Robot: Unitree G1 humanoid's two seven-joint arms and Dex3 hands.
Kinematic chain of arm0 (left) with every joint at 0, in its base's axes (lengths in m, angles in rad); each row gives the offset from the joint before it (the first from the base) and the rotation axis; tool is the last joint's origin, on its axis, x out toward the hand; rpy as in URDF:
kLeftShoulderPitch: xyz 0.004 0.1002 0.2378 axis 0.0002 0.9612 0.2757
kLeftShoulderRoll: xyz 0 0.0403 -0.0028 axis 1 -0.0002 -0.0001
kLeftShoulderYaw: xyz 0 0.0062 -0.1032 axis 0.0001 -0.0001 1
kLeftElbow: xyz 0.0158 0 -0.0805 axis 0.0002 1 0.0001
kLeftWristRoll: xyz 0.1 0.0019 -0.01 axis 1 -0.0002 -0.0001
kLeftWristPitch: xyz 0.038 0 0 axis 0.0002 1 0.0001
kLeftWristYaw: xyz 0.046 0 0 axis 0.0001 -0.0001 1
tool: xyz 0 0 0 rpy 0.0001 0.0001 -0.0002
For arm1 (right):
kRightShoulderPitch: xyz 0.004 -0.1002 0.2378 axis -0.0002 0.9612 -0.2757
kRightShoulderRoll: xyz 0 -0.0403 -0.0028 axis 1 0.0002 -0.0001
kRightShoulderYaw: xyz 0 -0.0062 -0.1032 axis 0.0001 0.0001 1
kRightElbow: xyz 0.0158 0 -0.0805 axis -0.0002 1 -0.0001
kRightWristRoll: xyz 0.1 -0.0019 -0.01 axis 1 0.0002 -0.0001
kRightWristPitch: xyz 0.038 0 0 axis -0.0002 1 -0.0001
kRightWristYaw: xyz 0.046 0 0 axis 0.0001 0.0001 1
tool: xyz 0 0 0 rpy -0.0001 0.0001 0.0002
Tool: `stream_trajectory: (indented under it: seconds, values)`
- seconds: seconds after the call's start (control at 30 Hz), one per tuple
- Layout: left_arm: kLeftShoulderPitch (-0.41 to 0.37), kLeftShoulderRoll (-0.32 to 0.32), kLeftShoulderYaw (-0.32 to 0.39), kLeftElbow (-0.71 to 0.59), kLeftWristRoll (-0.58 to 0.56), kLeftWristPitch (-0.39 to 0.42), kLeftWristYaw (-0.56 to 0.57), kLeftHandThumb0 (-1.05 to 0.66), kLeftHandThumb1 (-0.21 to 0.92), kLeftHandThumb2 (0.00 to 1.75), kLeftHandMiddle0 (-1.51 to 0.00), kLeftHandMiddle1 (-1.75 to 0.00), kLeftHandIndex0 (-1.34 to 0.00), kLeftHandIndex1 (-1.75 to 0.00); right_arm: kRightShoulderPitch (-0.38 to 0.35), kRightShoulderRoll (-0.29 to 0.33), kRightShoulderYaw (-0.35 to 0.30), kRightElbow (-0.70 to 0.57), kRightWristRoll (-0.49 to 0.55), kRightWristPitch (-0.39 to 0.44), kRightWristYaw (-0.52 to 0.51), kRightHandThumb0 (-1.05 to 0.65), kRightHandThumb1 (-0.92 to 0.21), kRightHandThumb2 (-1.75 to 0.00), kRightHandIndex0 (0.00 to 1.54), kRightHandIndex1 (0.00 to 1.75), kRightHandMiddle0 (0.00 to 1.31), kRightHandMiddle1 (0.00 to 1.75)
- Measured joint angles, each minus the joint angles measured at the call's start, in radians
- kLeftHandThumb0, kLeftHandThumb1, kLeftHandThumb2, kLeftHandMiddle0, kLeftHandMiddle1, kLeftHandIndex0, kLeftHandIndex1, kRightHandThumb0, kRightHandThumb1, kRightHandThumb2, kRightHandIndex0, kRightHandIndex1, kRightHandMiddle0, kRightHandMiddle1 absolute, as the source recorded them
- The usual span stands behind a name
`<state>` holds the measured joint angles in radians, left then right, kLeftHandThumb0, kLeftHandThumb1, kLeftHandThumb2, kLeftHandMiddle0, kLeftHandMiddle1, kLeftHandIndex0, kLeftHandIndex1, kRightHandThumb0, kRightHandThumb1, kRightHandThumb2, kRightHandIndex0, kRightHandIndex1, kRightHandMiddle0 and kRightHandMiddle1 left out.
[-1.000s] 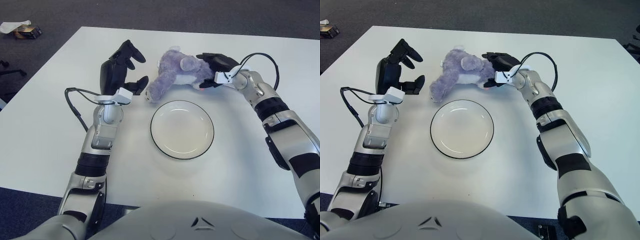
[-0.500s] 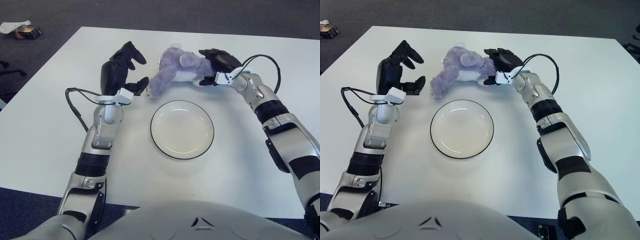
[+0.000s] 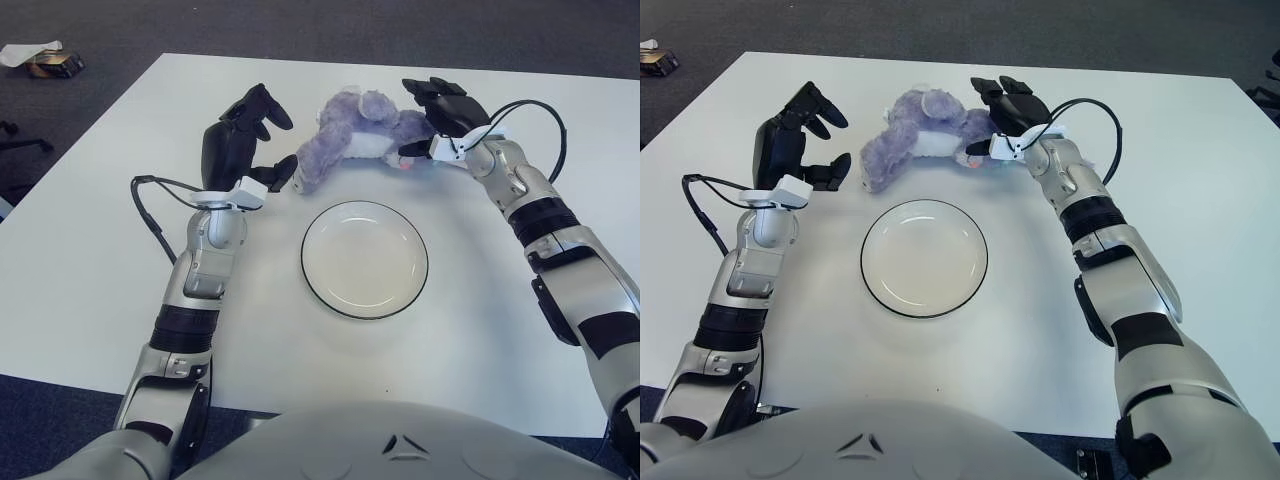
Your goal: Put the doll into the plate.
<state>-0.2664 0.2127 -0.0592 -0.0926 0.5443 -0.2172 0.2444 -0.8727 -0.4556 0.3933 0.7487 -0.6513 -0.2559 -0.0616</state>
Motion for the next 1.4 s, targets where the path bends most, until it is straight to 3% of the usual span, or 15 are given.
stream_trajectory:
  seconds: [0.1,0.2,0.4,0.8,0.97,1.1,1.13,1.23,1.4]
  values:
    - [0.0,0.002,-0.001,0.002,0.008,0.0,0.0,-0.01,0.19,1.48,-0.73,-1.75,-0.44,-1.75,0.002,-0.005,-0.02,-0.029,0.003,0.002,-0.002,-1.05,-0.92,-0.44,0.0,0.0,0.0,0.17]
    - [0.0,0.003,-0.002,0.01,0.013,-0.001,0.0,-0.01,0.2,1.47,-0.63,-1.75,-0.53,-1.75,0.009,-0.01,-0.048,-0.079,0.011,0.011,-0.003,-1.05,-0.92,-0.45,0.0,0.0,0.0,0.17]
    - [-0.001,0.004,-0.006,0.031,0.013,-0.011,0.0,-0.01,0.21,1.46,-0.72,-1.74,-0.43,-1.75,0.026,-0.019,-0.098,-0.166,0.024,0.025,-0.005,-1.05,-0.92,-0.4,0.0,0.0,0.0,0.12]
    - [-0.002,0.004,-0.006,0.054,0.013,-0.036,0.003,-0.02,0.18,1.49,-0.75,-1.75,-0.44,-1.75,0.071,-0.031,-0.143,-0.267,0.03,0.091,-0.003,-1.05,-0.91,-0.34,0.0,0.0,0.0,0.13]
    - [-0.003,0.002,-0.007,0.055,0.015,-0.037,0.005,-0.01,0.19,1.47,-0.62,-1.75,-0.55,-1.75,0.163,-0.047,-0.15,-0.402,-0.008,0.143,0.0,-1.05,-0.91,-0.32,0.0,0.0,0.0,0.19]
    - [-0.004,0.003,-0.007,0.058,0.017,-0.037,0.009,-0.01,0.19,1.47,-0.6,-1.75,-0.57,-1.75,0.268,-0.056,-0.149,-0.527,-0.049,0.163,-0.003,-1.05,-0.91,-0.3,0.0,0.0,0.0,0.26]
    - [-0.004,0.003,-0.007,0.059,0.017,-0.038,0.01,-0.01,0.19,1.47,-0.65,-1.75,-0.52,-1.75,0.294,-0.057,-0.148,-0.55,-0.06,0.163,-0.005,-1.05,-0.92,-0.31,0.0,0.0,0.0,0.28]
    - [-0.004,0.003,-0.007,0.061,0.017,-0.039,0.015,-0.01,0.19,1.49,-0.72,-1.75,-0.47,-1.75,0.344,-0.057,-0.145,-0.58,-0.087,0.163,-0.016,-1.05,-0.92,-0.32,0.0,0.0,0.0,0.32]
    - [-0.004,0.003,-0.008,0.066,0.017,-0.043,0.02,-0.01,0.19,1.47,-0.61,-1.75,-0.56,-1.75,0.388,-0.056,-0.138,-0.588,-0.137,0.169,-0.062,-1.05,-0.92,-0.33,0.0,0.0,0.0,0.38]
